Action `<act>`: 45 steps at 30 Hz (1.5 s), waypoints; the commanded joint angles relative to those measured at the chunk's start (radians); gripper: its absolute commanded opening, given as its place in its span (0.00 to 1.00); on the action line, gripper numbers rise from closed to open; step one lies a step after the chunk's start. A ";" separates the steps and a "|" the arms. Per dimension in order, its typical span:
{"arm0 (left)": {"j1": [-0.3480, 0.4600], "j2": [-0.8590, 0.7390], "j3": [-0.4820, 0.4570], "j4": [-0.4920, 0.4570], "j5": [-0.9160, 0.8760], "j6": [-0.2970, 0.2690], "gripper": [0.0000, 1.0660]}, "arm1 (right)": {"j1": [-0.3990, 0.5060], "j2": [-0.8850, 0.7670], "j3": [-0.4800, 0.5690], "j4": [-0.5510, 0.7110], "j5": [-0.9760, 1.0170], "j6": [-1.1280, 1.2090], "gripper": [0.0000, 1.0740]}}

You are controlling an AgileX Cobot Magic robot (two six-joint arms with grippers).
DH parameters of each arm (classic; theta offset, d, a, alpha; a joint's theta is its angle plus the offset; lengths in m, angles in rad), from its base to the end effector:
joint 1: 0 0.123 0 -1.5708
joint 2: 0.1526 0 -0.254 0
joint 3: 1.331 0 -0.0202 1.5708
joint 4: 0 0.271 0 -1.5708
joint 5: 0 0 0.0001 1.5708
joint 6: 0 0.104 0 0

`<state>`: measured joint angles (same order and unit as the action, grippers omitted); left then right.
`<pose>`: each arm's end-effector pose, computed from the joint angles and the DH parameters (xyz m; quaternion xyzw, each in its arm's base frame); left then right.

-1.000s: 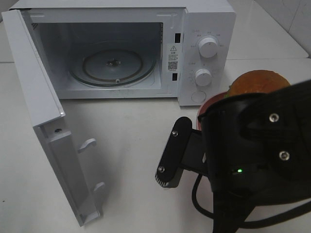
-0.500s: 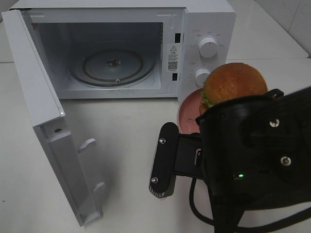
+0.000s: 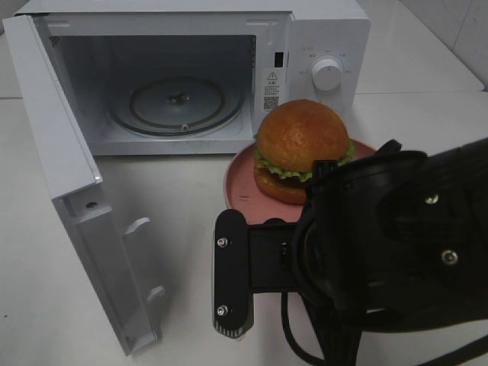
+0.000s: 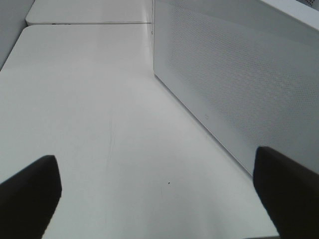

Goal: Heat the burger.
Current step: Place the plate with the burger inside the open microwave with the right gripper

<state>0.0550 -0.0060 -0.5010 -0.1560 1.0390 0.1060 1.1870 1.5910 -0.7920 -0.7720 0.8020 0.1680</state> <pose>0.0559 -0.0109 0.2846 0.0239 0.8428 -0.0348 0.5366 0.1539 0.2417 0.1237 -0.6734 0.6846 -0.2000 0.1948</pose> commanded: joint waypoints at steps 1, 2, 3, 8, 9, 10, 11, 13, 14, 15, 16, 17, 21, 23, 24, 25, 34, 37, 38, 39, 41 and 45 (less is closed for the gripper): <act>0.002 -0.022 0.005 -0.005 -0.011 -0.005 0.94 | 0.001 -0.008 0.000 -0.066 -0.050 -0.060 0.02; 0.002 -0.022 0.005 -0.005 -0.011 -0.005 0.94 | 0.001 -0.008 0.000 -0.066 -0.062 -0.060 0.02; 0.002 -0.022 0.005 -0.005 -0.011 -0.005 0.94 | 0.001 -0.008 0.000 -0.066 -0.062 -0.060 0.02; 0.002 -0.022 0.005 -0.005 -0.011 -0.005 0.94 | 0.000 -0.008 0.000 -0.094 -0.115 -0.061 0.03; 0.002 -0.022 0.005 -0.005 -0.011 -0.005 0.94 | 0.000 -0.008 0.000 -0.094 -0.115 -0.061 0.03; 0.002 -0.022 0.005 -0.005 -0.011 -0.005 0.94 | 0.000 -0.008 0.000 -0.104 -0.131 -0.065 0.03; 0.002 -0.022 0.005 -0.005 -0.011 -0.005 0.94 | 0.000 -0.008 0.000 -0.104 -0.131 -0.065 0.03; 0.002 -0.022 0.005 -0.005 -0.011 -0.005 0.94 | -0.012 -0.008 0.000 -0.118 -0.164 -0.122 0.03; 0.002 -0.022 0.005 -0.005 -0.011 -0.005 0.94 | -0.012 -0.008 0.000 -0.118 -0.164 -0.122 0.03; 0.002 -0.022 0.005 -0.005 -0.011 -0.005 0.94 | -0.038 -0.008 0.000 -0.108 -0.200 -0.177 0.03; 0.002 -0.022 0.005 -0.005 -0.011 -0.005 0.94 | -0.076 -0.008 0.000 -0.106 -0.224 -0.215 0.03; 0.002 -0.022 0.005 -0.005 -0.011 -0.005 0.94 | -0.076 -0.008 0.000 -0.106 -0.224 -0.215 0.03; 0.002 -0.022 0.005 -0.005 -0.011 -0.005 0.94 | -0.140 -0.008 0.000 -0.106 -0.271 -0.314 0.03; 0.002 -0.022 0.005 -0.005 -0.011 -0.005 0.94 | -0.173 -0.008 0.000 -0.096 -0.308 -0.369 0.03; 0.002 -0.022 0.005 -0.005 -0.011 -0.005 0.94 | -0.173 -0.008 0.000 -0.096 -0.308 -0.369 0.03; 0.002 -0.022 0.005 -0.005 -0.011 -0.005 0.94 | -0.198 -0.008 0.000 -0.076 -0.343 -0.426 0.03; 0.002 -0.022 0.005 -0.005 -0.011 -0.005 0.94 | -0.326 -0.008 -0.001 0.105 -0.479 -0.820 0.03; 0.002 -0.022 0.005 -0.005 -0.011 -0.005 0.94 | -0.337 -0.008 -0.001 0.129 -0.493 -0.865 0.03; 0.002 -0.022 0.005 -0.005 -0.011 -0.005 0.94 | -0.364 -0.008 -0.001 0.187 -0.519 -0.950 0.03; 0.002 -0.022 0.005 -0.005 -0.011 -0.005 0.94 | -0.374 -0.008 -0.001 0.212 -0.525 -0.983 0.03; 0.002 -0.022 0.005 -0.005 -0.011 -0.005 0.94 | -0.397 -0.008 -0.001 0.271 -0.535 -1.058 0.03; 0.002 -0.022 0.005 -0.005 -0.011 -0.005 0.94 | -0.442 -0.008 -0.001 0.429 -0.540 -1.277 0.00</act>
<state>0.0550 -0.0060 -0.5010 -0.1560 1.0390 0.1060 0.7690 1.5950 -0.7890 -0.4180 0.3170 -0.9780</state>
